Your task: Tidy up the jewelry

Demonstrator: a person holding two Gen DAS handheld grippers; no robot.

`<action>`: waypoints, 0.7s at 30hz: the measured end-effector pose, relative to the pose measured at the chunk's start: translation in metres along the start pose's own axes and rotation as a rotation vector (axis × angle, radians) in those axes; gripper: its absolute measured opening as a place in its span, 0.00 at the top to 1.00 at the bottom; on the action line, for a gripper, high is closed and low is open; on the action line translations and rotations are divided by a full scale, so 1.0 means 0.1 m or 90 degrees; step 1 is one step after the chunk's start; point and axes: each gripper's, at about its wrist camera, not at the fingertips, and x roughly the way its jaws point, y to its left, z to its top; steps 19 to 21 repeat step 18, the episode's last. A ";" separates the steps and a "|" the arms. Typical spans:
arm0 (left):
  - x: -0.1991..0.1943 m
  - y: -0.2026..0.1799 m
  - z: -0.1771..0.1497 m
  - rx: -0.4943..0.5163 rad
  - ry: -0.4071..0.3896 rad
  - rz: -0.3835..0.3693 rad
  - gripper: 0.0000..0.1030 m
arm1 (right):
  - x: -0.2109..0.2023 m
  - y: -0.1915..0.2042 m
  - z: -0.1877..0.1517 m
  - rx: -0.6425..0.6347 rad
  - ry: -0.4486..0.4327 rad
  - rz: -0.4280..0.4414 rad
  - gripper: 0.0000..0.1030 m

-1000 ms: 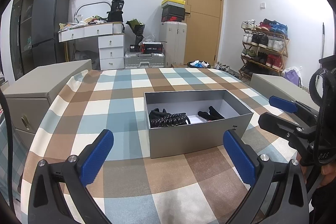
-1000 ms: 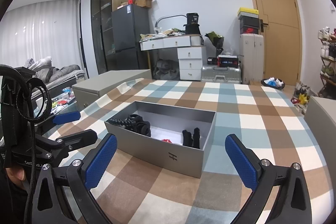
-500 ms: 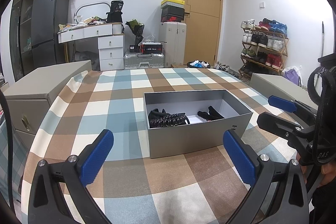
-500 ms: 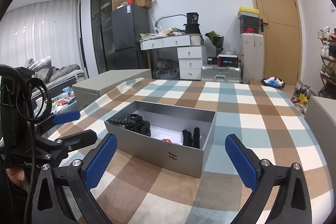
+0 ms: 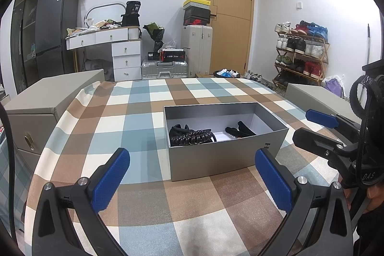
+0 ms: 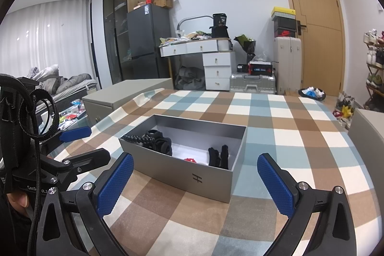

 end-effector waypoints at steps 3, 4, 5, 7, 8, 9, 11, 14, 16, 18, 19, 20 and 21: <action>0.00 0.00 0.00 0.001 0.000 -0.001 0.01 | 0.00 0.00 0.00 0.000 0.001 0.000 0.00; 0.00 0.00 0.00 0.000 0.000 0.000 0.01 | 0.00 0.00 0.00 0.000 0.001 0.000 0.00; 0.00 0.00 0.00 0.000 0.000 0.000 0.01 | 0.00 0.00 0.00 0.000 0.000 0.000 0.00; 0.00 0.00 0.00 0.000 0.000 0.000 0.01 | 0.00 0.00 0.00 0.000 0.001 0.000 0.00; 0.00 0.00 0.00 0.000 0.000 0.000 0.01 | 0.00 0.00 0.00 0.000 0.001 0.000 0.00; 0.00 0.00 0.00 0.000 -0.001 0.001 0.01 | 0.00 0.00 0.00 0.000 0.000 0.000 0.00; 0.00 0.00 0.00 0.000 -0.001 0.000 0.01 | 0.01 0.00 0.00 0.000 0.001 0.000 0.00; -0.01 0.00 0.01 0.001 -0.004 0.000 0.01 | 0.00 0.00 0.00 0.001 0.001 0.000 0.00; -0.01 0.00 0.01 0.001 -0.006 0.000 0.01 | 0.00 0.00 0.00 0.001 0.001 0.000 0.00; -0.01 0.01 0.02 0.001 -0.005 -0.001 0.01 | 0.00 0.00 0.01 0.000 0.001 0.000 0.00; -0.01 0.01 0.02 0.001 -0.005 -0.001 0.01 | 0.00 0.00 0.01 0.000 0.001 0.000 0.00; -0.01 0.01 0.02 0.001 -0.005 -0.001 0.01 | 0.00 0.00 0.01 0.000 0.001 0.000 0.00; -0.01 0.01 0.02 0.001 -0.005 -0.001 0.01 | 0.00 0.00 0.01 0.000 0.001 0.000 0.00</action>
